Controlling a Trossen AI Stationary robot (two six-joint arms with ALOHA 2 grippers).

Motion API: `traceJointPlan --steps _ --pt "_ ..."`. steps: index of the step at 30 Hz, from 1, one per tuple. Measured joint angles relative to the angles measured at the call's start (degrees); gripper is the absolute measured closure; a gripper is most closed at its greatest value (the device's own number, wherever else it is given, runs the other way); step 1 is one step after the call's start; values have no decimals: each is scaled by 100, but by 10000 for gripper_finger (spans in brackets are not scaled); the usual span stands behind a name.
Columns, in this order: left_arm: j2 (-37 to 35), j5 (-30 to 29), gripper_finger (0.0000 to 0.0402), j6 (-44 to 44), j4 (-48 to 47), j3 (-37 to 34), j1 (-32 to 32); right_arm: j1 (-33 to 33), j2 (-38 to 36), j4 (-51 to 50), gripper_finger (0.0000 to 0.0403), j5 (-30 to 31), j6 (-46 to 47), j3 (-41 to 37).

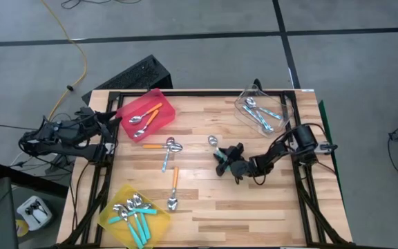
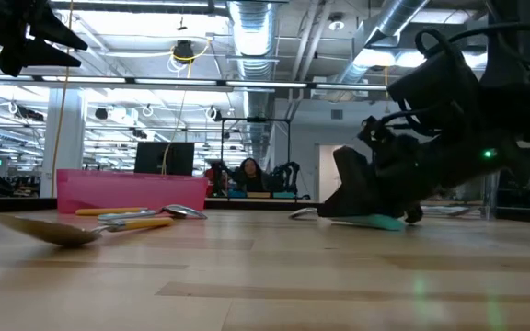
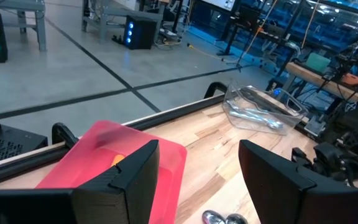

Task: Sort silverware by color (type)
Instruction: Put the light blue spoon into the yellow bin

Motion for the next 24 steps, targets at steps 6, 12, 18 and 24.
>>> traceJointPlan --steps 6,12,18,24 --pt "0 2 196 0 0 0 -1 7 -153 -449 326 -63 488 0" --pt "0 1 196 0 0 0 -1 10 -337 -556 353 -120 541 -7" --pt "0 2 196 0 0 0 -1 13 -667 -690 364 -119 338 -32" --pt "0 2 196 1 0 0 -1 11 -1124 -1040 378 -124 38 -31"
